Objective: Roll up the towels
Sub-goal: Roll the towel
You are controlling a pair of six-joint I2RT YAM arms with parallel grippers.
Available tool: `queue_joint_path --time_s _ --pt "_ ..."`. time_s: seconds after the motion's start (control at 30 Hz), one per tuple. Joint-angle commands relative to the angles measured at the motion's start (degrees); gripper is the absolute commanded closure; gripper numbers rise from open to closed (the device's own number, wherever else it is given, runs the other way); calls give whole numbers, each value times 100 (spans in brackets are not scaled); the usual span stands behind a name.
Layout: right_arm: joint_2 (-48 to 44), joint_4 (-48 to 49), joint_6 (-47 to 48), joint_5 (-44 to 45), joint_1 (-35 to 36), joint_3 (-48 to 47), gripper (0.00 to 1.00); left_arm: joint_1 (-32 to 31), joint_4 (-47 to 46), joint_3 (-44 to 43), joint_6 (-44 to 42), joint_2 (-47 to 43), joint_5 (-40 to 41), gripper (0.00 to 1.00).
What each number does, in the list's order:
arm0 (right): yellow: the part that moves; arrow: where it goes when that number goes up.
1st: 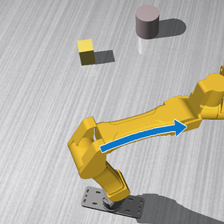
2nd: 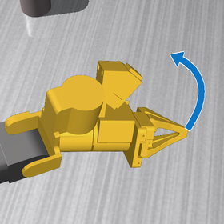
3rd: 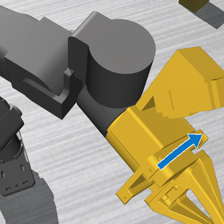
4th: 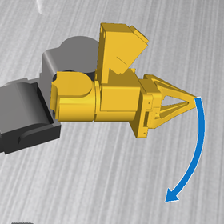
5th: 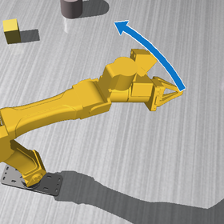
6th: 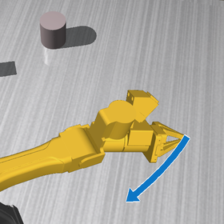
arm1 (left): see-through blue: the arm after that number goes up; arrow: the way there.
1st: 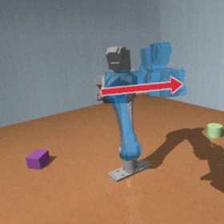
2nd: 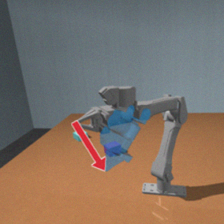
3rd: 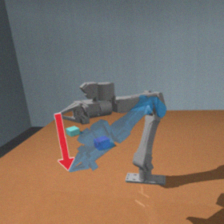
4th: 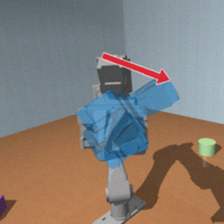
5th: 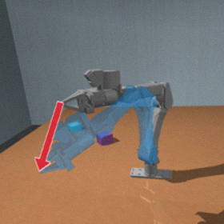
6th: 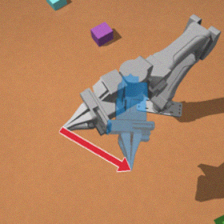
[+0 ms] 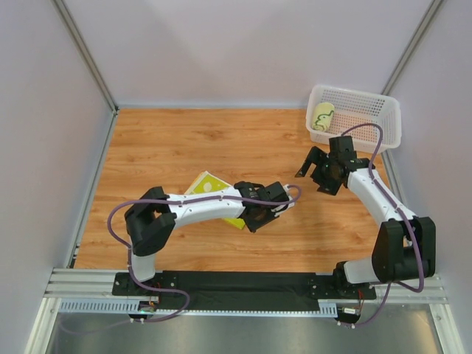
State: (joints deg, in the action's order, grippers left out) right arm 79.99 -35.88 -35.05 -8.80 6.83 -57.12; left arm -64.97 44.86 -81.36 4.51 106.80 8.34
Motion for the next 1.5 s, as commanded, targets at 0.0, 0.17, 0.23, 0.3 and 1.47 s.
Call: queue_joint_path --time_s 0.0,0.17,0.23,0.3,1.47 --pt "-159 -139 209 115 3 8 2 37 225 -108 321 -37 335 63" --pt "-167 -191 261 89 11 52 2 28 216 146 594 7 668 54" --pt "-159 -209 305 62 11 43 2 28 138 278 717 7 739 49" --pt "-132 -253 349 36 11 26 2 37 58 480 805 25 766 48" --pt "-124 -499 560 -210 11 -167 2 -192 -566 753 867 95 1100 49"
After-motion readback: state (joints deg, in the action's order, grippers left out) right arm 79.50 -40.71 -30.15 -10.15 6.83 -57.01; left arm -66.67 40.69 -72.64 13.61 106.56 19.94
